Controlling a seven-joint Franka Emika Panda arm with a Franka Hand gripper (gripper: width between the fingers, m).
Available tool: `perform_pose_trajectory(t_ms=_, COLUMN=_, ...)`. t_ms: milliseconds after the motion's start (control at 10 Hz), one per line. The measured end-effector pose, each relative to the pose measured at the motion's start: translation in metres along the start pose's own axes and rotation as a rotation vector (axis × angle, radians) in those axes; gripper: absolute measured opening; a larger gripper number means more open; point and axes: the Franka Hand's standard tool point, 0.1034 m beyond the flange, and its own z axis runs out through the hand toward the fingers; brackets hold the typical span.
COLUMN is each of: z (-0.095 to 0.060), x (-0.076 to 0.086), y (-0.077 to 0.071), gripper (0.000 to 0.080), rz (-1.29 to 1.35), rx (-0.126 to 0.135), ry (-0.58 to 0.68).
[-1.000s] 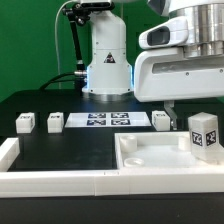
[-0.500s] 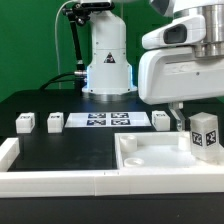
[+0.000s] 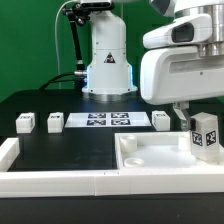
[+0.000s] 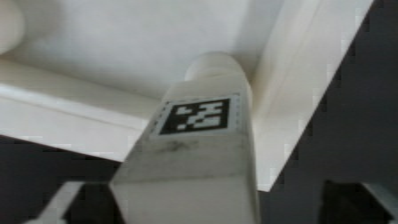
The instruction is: Assemble square table
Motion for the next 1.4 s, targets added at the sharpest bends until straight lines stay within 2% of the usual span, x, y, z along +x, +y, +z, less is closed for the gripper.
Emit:
perform_pose_trajectory(t_ms=100, z=0.0000, x=0.0000, y=-0.0001, gripper=0.0368, rz=0.000, rx=0.000, ry=0.000)
perform_pose_trajectory(t_ms=200, z=0.0001, x=-0.0001, y=-0.0001, gripper=0.0290, rz=0.000, rx=0.000, ry=0.000)
perform_pose_trajectory(t_ms=700, z=0.0005, x=-0.0003, y=0.0001, gripper=0.0290, rz=0.060, rx=0.001, ry=-0.001)
perform_pose_trajectory(t_ms=1100, z=0.0015, x=0.0003, y=-0.0002, gripper=0.0290, rz=0.431, rx=-0.003, ry=0.014)
perform_pose_trajectory(t_ms=1400, z=0.0022, x=-0.0017, y=0.0028, gripper=0.0291, rz=0.767, rx=-0.019, ry=0.015)
